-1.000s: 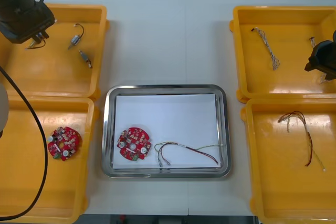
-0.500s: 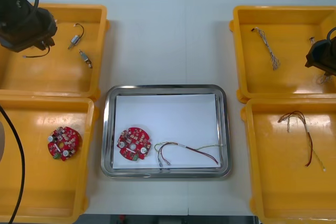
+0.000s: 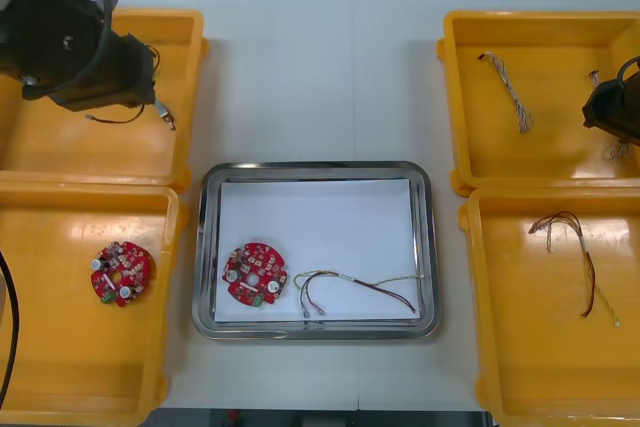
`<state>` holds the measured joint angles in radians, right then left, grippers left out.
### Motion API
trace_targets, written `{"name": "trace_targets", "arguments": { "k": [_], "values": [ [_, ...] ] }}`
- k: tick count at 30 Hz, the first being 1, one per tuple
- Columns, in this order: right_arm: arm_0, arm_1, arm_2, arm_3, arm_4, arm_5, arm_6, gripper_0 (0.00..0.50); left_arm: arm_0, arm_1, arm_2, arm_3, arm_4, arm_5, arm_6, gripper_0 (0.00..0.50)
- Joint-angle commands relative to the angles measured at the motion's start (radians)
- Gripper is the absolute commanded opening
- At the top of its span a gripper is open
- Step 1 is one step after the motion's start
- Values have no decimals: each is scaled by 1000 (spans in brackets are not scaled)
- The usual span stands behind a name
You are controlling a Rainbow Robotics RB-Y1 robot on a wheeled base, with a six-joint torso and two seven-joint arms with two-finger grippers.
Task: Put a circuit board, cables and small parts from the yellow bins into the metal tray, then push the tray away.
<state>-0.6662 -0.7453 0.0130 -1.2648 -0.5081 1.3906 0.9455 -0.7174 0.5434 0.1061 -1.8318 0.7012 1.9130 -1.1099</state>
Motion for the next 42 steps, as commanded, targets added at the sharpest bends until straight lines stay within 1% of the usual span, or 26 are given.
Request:
{"name": "trace_targets", "arguments": {
  "k": [1, 6, 11, 15, 18, 20, 23, 27, 29, 30, 32, 34, 40, 41, 42],
  "values": [
    [-44, -19, 47, 24, 11, -44, -21, 500, 39, 41, -60, -93, 26, 7, -7, 0],
    [-44, -31, 81, 59, 13, -79, -28, 500, 65, 47, -121, -152, 24, 7, 8, 0],
    [-44, -36, 81, 79, 6, -84, -22, 500, 99, 56, -183, -216, 24, 7, 33, 0],
    [-44, -43, 88, 93, 0, -90, -19, 500, 136, 70, -250, -276, 21, 7, 87, 0],
    [-44, -43, 88, 108, 0, -99, -19, 500, 154, 82, -313, -313, 7, -29, 139, 0],
    [-44, -43, 88, 111, 6, -100, -17, 500, 158, 86, -359, -331, -20, -43, 165, 0],
    [-44, -46, 88, 116, 10, -104, -17, 500, 158, 86, -398, -342, -42, -54, 176, 0],
    [-44, -49, 88, 128, 13, -107, -13, 500, 168, 86, -447, -342, -65, -104, 206, 0],
    [-44, -49, 88, 131, 14, -110, -13, 500, 173, 86, -491, -343, -89, -146, 269, 0],
    [-44, -49, 88, 133, 14, -111, -13, 500, 173, 86, -502, -342, -97, -157, 285, 0],
    [-44, -51, 88, 134, 19, -114, -13, 500, 170, 86, -545, -342, -135, -180, 321, 0],
    [-44, -51, 88, 142, 17, -120, -14, 500, 171, 84, -563, -337, -151, -184, 332, 0],
    [-44, -51, 88, 150, 20, -128, -14, 500, 177, 89, -603, -327, -161, -203, 358, 0],
    [-44, -51, 88, 151, 22, -128, -16, 487, 179, 90, -614, -327, -166, -212, 377, 0],
    [-44, -51, 88, 151, 22, -130, -16, 448, 181, 92, -617, -327, -169, -216, 386, 0]
  ]
}}
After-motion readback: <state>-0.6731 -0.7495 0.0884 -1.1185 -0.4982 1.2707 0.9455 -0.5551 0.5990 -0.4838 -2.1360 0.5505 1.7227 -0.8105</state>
